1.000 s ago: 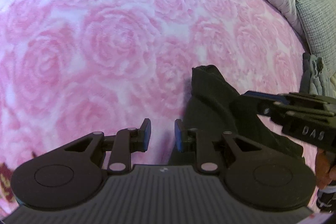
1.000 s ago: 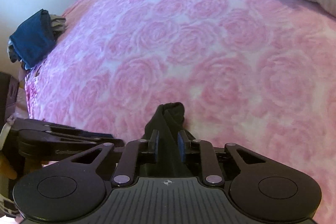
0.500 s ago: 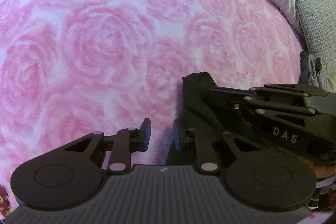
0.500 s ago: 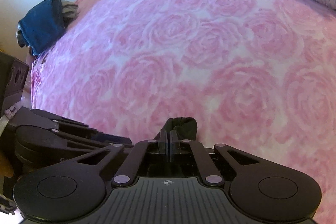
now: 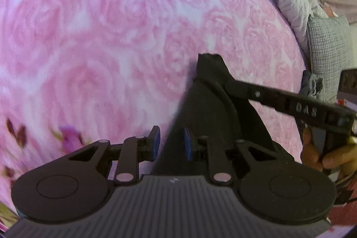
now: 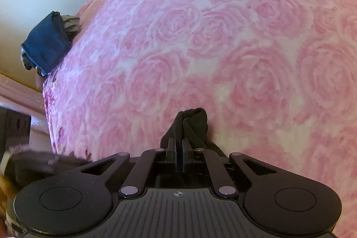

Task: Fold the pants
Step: 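Grasp the folded pants bundle with the left gripper while the right gripper grasps its other side, then carry the folded pants with both grippers toward the grey clothes stack by the pillow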

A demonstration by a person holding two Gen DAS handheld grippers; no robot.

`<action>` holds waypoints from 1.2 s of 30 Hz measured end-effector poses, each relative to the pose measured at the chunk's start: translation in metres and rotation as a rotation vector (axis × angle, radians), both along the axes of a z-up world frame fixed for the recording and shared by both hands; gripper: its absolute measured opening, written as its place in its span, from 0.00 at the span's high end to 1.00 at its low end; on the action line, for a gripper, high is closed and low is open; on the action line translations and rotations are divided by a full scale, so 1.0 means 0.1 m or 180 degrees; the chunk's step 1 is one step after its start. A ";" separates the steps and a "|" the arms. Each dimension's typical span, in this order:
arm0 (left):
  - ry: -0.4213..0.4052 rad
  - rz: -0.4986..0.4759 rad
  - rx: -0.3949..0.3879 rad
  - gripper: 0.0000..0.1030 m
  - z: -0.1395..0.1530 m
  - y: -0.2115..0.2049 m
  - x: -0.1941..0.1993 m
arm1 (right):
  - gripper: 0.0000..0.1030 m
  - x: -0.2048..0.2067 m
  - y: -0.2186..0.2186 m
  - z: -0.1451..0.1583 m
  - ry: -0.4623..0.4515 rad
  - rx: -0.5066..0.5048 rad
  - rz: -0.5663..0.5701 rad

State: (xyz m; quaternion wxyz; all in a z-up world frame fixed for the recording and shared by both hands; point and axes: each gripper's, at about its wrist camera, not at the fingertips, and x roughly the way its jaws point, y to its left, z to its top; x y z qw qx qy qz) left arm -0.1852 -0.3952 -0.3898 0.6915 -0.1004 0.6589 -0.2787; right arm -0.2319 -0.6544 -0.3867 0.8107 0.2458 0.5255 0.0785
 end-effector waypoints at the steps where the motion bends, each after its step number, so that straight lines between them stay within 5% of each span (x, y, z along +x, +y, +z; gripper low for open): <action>1: -0.0008 0.0035 -0.0011 0.83 0.00 0.00 -0.01 | 0.98 0.04 0.00 -0.02 -0.0005 -0.0008 0.0037; 10: -0.0019 0.0192 -0.0077 0.83 -0.03 0.03 -0.06 | 0.97 0.18 0.04 -0.13 -0.0046 0.0019 0.0283; 14: -0.0070 0.0185 -0.0074 0.83 -0.05 0.01 -0.08 | 1.00 0.08 0.13 -0.01 -0.0302 -0.0426 0.0317; 16: -0.0123 0.0175 -0.0079 0.82 -0.05 -0.01 -0.12 | 1.00 0.00 0.04 -0.05 -0.0255 -0.0536 -0.0051; 21: -0.0236 0.0140 -0.0031 0.80 -0.06 -0.05 -0.20 | 1.00 -0.17 -0.23 -0.27 -0.0096 0.0050 -0.0991; 22: -0.0226 0.0139 -0.0033 0.80 -0.07 -0.04 -0.19 | 1.00 -0.18 -0.26 -0.26 -0.0081 -0.0079 -0.1113; 24: -0.0229 0.0110 0.0005 0.80 -0.06 -0.03 -0.19 | 1.00 -0.20 -0.35 -0.16 -0.0080 -0.1061 -0.1425; 25: -0.0234 0.0099 0.0016 0.80 -0.05 -0.02 -0.19 | 1.00 -0.24 -0.43 -0.09 -0.0092 -0.1270 -0.1537; 26: -0.0238 0.0100 0.0038 0.81 -0.04 0.00 -0.18 | 1.00 -0.33 -0.55 0.00 -0.0140 -0.1096 -0.1604; 28: -0.0299 0.0100 0.0092 0.82 0.01 0.04 -0.17 | 1.00 -0.56 -0.61 0.16 -0.0251 -0.0618 -0.1597; 33: -0.0530 -0.0108 0.0066 0.83 0.22 0.00 -0.21 | 1.00 -1.13 -0.08 0.41 -0.0514 -0.0439 -0.0702; 36: -0.0578 -0.0395 0.0139 0.83 0.23 -0.11 -0.27 | 1.00 -1.28 0.02 0.09 -0.0048 -0.0801 -0.0647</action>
